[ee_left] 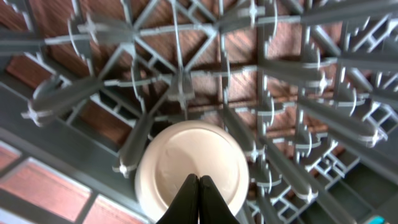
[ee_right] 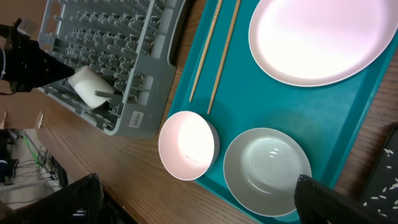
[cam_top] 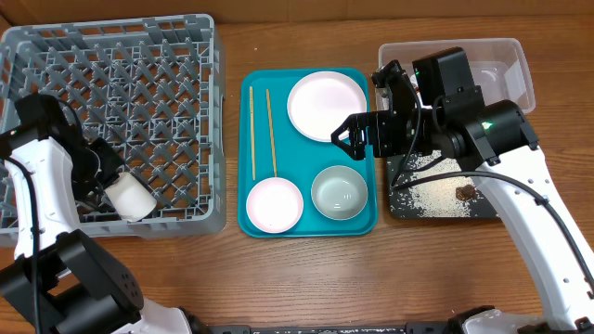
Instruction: Sort waste into correct bins and load items into the dishwasher
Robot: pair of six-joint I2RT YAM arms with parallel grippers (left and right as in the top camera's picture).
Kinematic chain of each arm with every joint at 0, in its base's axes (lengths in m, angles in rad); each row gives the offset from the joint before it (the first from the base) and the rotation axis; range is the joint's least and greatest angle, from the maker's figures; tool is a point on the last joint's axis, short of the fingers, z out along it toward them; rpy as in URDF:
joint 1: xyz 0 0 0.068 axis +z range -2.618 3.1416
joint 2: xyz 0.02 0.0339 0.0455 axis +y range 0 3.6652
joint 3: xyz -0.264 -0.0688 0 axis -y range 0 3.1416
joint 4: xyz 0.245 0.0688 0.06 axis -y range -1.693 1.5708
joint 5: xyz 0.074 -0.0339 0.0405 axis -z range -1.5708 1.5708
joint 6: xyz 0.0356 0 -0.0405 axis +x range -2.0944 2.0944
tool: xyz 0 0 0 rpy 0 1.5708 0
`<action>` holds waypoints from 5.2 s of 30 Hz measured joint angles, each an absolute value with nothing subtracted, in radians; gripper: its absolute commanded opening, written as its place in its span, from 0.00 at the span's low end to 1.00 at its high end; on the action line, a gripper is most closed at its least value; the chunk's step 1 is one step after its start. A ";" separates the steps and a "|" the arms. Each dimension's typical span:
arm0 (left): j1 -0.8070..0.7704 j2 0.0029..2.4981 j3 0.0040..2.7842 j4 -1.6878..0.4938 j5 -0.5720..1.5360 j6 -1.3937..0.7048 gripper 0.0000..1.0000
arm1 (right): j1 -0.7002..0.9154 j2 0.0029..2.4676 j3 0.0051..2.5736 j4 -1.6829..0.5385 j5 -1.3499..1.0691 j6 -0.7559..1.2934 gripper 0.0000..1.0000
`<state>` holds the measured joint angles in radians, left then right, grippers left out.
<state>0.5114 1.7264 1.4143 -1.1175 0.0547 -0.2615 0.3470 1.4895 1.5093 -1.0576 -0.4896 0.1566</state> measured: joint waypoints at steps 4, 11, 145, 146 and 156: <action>0.507 1.726 1.433 -1.176 0.065 -0.259 0.04 | 0.347 1.489 1.509 -1.058 -0.489 0.157 1.00; 0.502 1.726 1.455 -1.271 0.095 -0.265 0.04 | 0.347 1.489 1.509 -1.057 -0.490 0.157 1.00; 0.310 1.522 1.429 -1.306 -0.215 -0.518 0.61 | 0.347 1.489 1.509 -1.066 -0.466 0.157 1.00; 0.293 1.498 1.429 -1.308 -0.194 -0.498 0.40 | 0.347 1.489 1.509 -1.066 -0.466 0.157 1.00; 0.060 1.507 1.386 -1.267 -0.120 -0.434 0.04 | 0.347 1.489 1.509 -1.069 -0.464 0.157 1.00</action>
<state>0.0601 1.5066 1.3865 -1.2675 -0.1200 -0.4339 0.3470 1.4895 1.5093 -1.0691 -0.4644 0.1566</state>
